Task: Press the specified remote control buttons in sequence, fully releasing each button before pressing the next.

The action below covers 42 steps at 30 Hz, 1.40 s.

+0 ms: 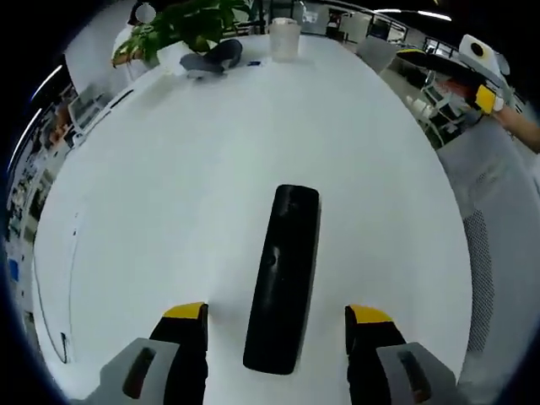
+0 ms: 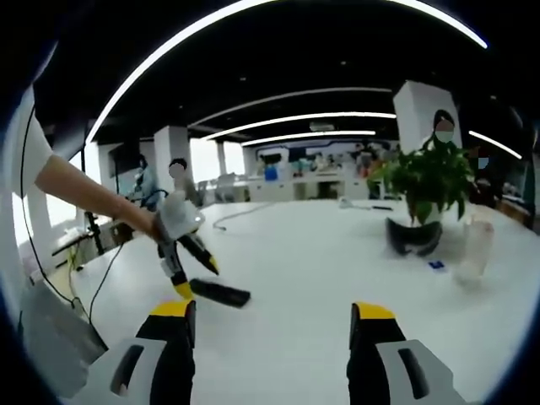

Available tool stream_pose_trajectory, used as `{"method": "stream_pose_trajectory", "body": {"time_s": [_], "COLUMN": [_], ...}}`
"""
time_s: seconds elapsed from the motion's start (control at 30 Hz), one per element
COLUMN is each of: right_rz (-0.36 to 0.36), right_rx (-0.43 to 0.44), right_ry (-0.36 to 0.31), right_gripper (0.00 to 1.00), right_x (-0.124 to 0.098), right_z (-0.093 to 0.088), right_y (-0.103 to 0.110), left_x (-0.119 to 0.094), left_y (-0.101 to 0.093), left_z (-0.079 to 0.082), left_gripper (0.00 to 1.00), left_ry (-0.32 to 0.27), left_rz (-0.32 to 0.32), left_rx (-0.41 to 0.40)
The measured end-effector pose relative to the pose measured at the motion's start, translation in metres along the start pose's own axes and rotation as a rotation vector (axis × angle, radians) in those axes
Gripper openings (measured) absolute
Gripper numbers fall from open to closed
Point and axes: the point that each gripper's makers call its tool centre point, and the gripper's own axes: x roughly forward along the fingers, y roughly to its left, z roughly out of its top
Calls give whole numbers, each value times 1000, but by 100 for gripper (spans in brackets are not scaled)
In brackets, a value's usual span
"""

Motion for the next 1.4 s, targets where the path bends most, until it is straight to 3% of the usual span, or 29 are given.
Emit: {"method": "stream_pose_trajectory", "body": {"time_s": [0.03,0.23,0.4,0.63,1.0,1.13,1.4], "right_rz": [-3,-8,-6,-1,12,16,18], "right_rx": [0,2,-2,-4,-14,-26,-28], "right_ry": [-1,1,7,18,28,36,38], "right_gripper": [73,72,72,72,71,71,70], "right_x": [0,0,0,1,2,3,2], "right_z": [0,0,-1,-3,-5,-6,-6], "right_y": [-1,-1,-1,0,2,3,4], "left_x": [2,0,0,2,1,0,0], "left_y": [-5,-2,1,-1,-7,-10,-17], "left_z": [5,4,8,12,12,11,10], "left_gripper": [66,65,58,25,23,23,23], "left_ry": [-36,-31,-46,-65,-41,-41,-46], "left_rz": [-19,-24,-16,-8,-19,-21,-16], "left_rx": [-27,-37,-50,-21,-6,-53,-45]}}
